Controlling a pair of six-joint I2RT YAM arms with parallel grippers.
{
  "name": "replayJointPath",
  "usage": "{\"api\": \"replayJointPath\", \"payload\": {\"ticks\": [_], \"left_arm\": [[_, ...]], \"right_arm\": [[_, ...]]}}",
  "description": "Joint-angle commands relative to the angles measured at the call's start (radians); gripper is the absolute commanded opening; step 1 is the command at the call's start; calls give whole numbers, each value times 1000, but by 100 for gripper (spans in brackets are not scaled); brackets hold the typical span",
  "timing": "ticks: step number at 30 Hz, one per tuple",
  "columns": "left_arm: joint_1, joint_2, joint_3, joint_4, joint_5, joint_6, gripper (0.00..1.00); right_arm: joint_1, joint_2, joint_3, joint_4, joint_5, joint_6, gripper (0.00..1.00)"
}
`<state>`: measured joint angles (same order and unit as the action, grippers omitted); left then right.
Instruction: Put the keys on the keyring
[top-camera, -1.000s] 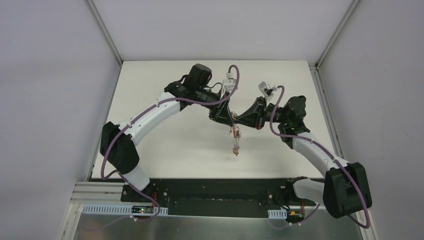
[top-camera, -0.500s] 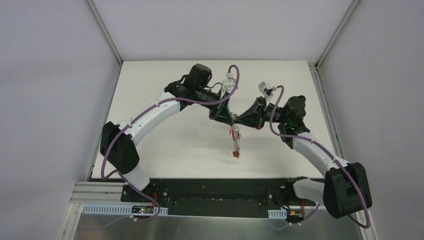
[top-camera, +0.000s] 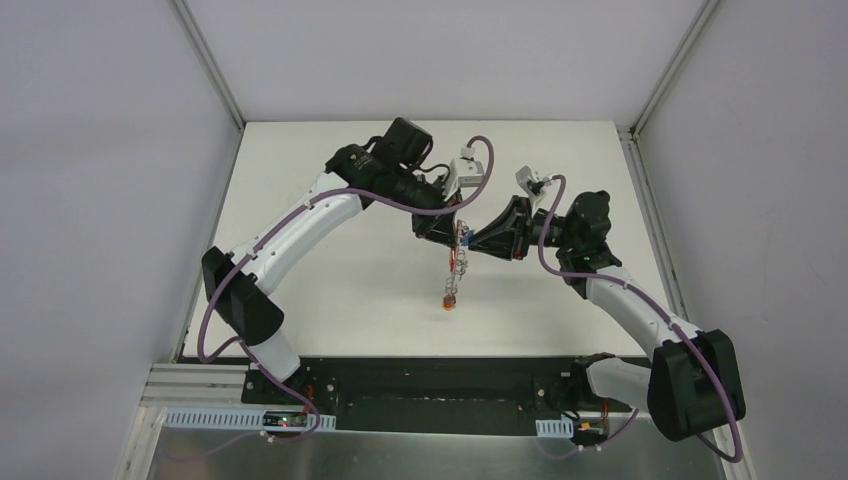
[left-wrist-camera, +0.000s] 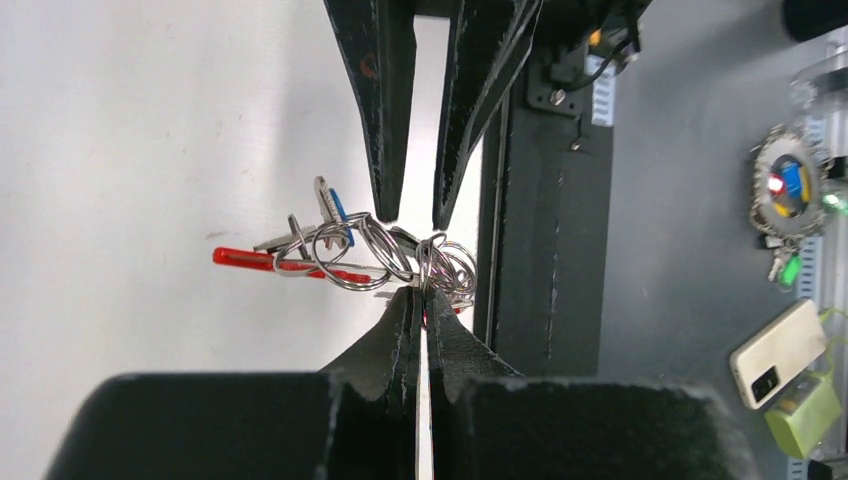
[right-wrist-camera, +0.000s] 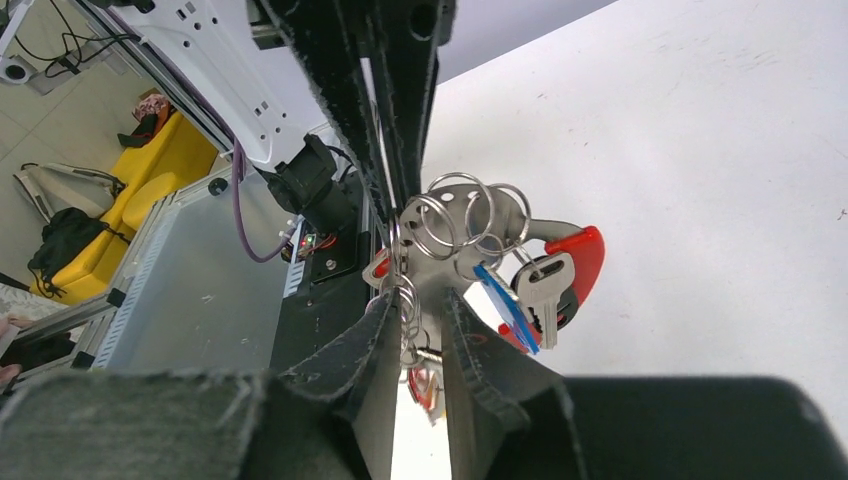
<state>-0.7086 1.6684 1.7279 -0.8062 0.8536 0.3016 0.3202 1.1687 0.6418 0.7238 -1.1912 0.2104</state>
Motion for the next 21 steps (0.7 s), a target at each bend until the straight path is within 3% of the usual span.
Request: {"api": "replayJointPath", "payload": {"ticks": [1,21], "left_arm": [[-44,12,93,-214,-169,138,0],[-146,164,404,-550,-527,183,0]], "right_arm": [[-8,-21,47,-9,-21,-39,24],[-2,-26,41,-41,-65,-90,25]]}}
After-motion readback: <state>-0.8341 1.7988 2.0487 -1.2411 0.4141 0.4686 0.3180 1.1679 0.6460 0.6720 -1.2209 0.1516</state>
